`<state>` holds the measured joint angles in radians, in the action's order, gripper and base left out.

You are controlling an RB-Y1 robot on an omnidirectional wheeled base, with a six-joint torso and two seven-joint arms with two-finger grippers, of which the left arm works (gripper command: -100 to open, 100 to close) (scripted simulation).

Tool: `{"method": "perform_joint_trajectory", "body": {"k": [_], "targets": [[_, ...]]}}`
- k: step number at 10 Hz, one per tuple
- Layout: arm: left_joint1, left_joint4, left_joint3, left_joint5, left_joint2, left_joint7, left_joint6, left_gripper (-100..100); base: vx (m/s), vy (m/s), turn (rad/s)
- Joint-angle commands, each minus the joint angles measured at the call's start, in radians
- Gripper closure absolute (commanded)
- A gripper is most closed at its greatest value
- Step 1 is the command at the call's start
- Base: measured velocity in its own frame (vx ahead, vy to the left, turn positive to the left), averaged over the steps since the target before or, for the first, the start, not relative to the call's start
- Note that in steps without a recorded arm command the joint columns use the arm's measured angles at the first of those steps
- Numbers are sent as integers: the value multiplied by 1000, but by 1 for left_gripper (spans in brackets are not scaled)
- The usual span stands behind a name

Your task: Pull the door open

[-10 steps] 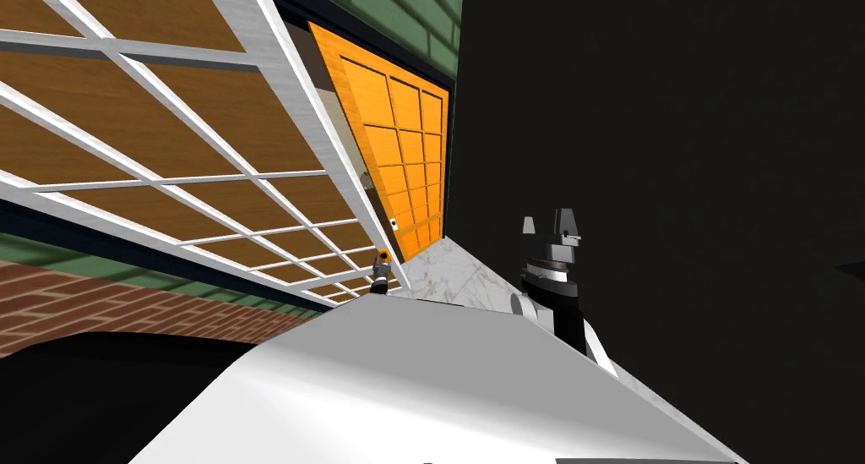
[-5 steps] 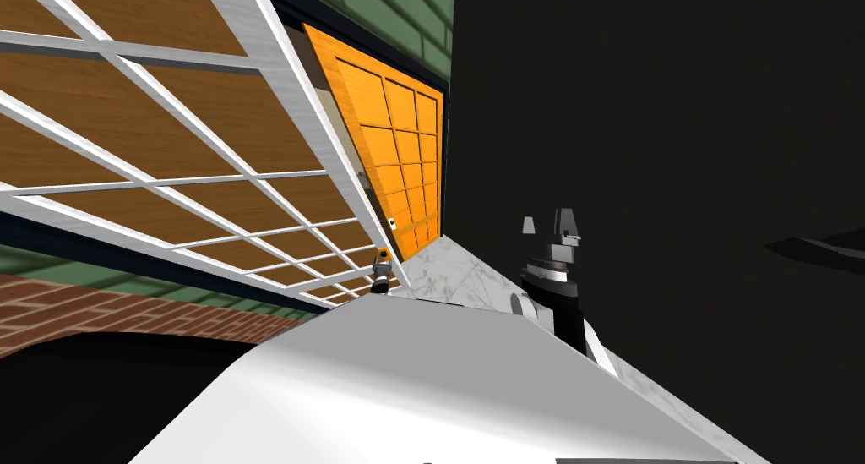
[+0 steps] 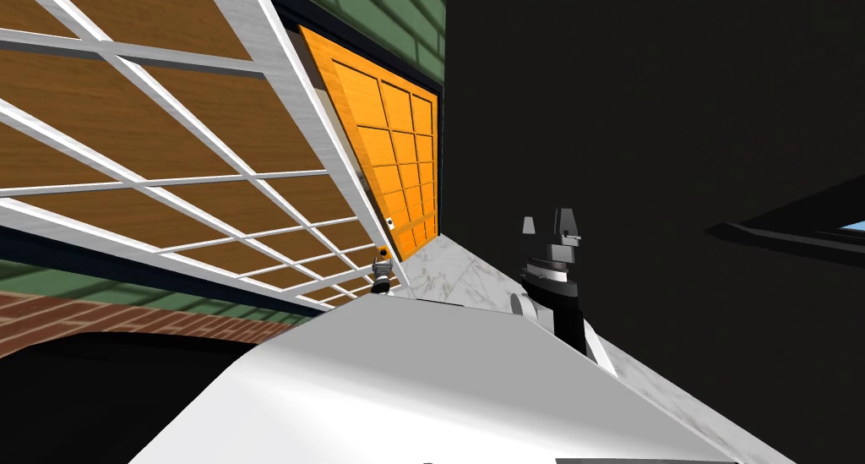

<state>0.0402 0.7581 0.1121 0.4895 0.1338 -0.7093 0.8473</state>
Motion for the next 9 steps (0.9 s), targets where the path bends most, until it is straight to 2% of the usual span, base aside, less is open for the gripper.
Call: {"method": "perform_joint_trajectory", "body": {"k": [1,2,3,5,6,8,9], "targets": [[-2,3,-4,18,-3,-50,2,-100,-64,24,-84],[-3,6,-7,34,-6,-77,3,-100,-99,39,-150],[-3,6,-7,34,-6,-92,3,-100,-79,24,-43],[-6,12,-13,63,-12,-155,5,-100,-71,15,-107],[-6,12,-13,63,-12,-169,5,-100,-62,16,-48],[-8,18,-18,92,-18,-232,7,-100,-82,14,-92],[-8,18,-18,92,-18,-242,7,-100,-61,16,-49]]}}
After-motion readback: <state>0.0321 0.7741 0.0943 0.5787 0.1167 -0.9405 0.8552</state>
